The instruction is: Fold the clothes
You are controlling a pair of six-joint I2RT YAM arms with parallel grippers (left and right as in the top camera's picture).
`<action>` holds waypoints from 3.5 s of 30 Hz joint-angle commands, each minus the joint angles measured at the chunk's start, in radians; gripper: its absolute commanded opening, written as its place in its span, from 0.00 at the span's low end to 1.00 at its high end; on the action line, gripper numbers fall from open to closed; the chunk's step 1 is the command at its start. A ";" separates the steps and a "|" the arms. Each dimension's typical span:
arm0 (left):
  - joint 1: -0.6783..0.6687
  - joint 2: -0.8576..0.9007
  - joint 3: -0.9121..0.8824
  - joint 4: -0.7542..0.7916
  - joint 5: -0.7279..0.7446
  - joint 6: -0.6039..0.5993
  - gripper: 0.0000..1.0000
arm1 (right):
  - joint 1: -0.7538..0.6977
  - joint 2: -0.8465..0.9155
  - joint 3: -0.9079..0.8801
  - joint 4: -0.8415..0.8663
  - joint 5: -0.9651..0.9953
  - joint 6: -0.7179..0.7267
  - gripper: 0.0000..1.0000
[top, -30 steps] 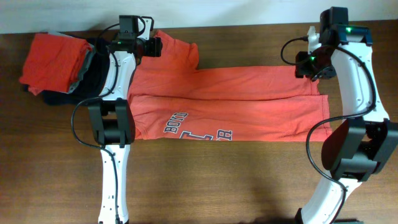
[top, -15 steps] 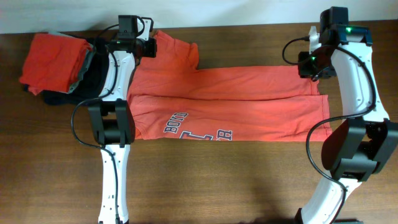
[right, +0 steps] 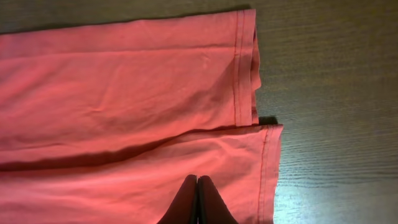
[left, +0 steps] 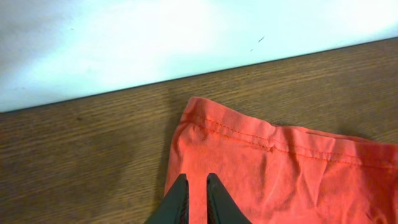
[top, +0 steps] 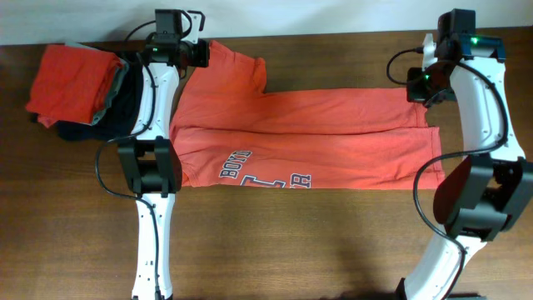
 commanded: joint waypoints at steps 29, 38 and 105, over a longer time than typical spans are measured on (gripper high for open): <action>-0.049 0.128 0.009 0.179 0.011 0.013 0.42 | -0.011 0.067 0.008 0.060 -0.068 0.005 0.10; -0.048 0.114 0.038 0.160 0.011 0.013 0.25 | -0.011 0.067 0.008 0.058 -0.068 0.005 0.10; -0.051 -0.006 0.085 -0.010 0.006 0.063 0.44 | -0.134 0.371 0.008 0.562 -0.277 -0.051 0.05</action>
